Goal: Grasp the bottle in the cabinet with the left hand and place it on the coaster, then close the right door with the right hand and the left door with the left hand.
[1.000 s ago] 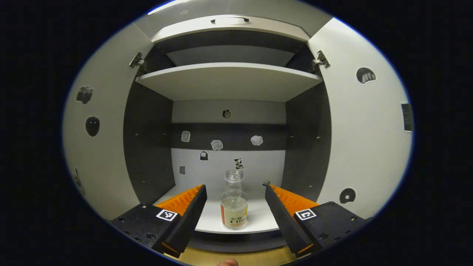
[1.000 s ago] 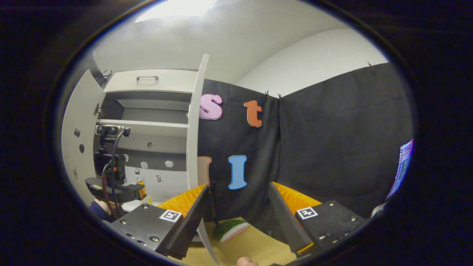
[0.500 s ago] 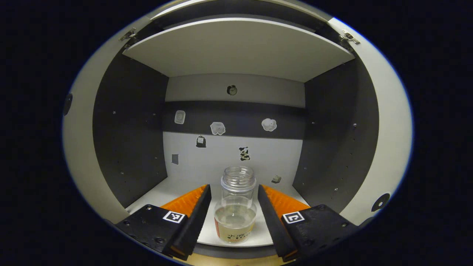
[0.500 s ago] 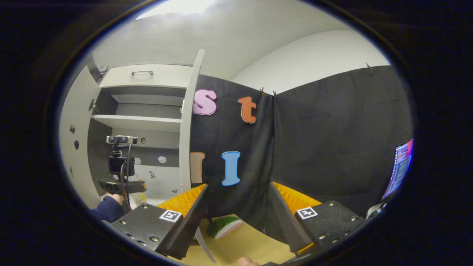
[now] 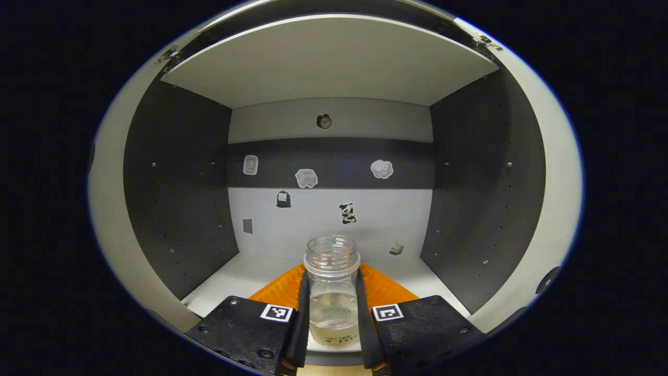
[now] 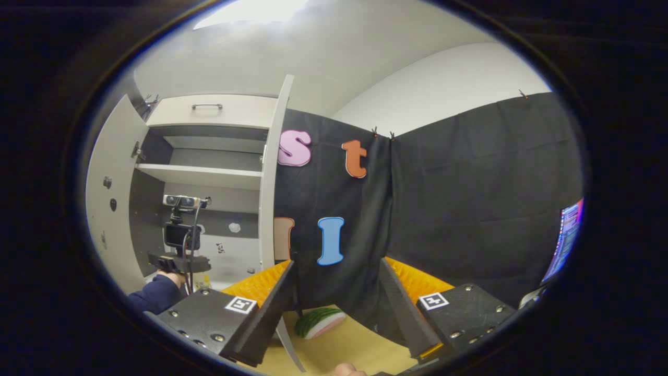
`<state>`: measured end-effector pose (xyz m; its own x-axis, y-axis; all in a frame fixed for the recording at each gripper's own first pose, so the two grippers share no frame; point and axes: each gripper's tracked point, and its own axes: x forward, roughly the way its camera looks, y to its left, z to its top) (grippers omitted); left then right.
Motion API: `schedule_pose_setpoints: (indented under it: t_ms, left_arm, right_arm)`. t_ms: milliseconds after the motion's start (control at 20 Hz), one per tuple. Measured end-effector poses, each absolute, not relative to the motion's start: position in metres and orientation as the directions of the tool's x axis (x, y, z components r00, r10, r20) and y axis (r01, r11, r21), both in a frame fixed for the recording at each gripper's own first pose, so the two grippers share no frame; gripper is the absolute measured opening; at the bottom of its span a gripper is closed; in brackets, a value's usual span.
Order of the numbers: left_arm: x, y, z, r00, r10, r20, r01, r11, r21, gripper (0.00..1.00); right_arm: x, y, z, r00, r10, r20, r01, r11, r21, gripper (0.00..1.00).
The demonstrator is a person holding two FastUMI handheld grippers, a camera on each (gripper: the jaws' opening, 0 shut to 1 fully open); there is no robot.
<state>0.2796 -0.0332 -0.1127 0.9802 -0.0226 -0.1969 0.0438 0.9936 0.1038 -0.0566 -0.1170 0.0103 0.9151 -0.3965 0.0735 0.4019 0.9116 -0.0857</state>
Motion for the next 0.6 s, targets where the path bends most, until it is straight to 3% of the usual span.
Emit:
schedule_pose_setpoints:
  t_ms: [350, 400, 450, 600]
  left_arm:
    - [0.213, -0.04, -0.095, 0.984, -0.069, -0.166, 0.087, 0.991, 0.103, 0.42]
    - [0.199, -0.039, -0.092, 0.983, -0.075, -0.166, 0.092, 0.991, 0.098, 0.41]
    - [0.185, -0.037, -0.092, 0.982, -0.08, -0.17, 0.096, 0.992, 0.087, 0.41]
    - [0.143, -0.026, -0.096, 0.982, -0.088, -0.169, 0.099, 0.993, 0.059, 0.41]
  right_arm:
    - [-0.068, -0.122, 0.009, 0.927, -0.37, 0.061, 0.372, 0.928, -0.029, 0.97]
    - [-0.069, -0.122, 0.007, 0.932, -0.36, 0.055, 0.361, 0.932, -0.022, 0.93]
    - [-0.068, -0.122, 0.006, 0.937, -0.346, 0.048, 0.347, 0.938, -0.018, 0.98]
    - [-0.065, -0.126, 0.003, 0.947, -0.32, 0.037, 0.321, 0.946, -0.043, 0.97]
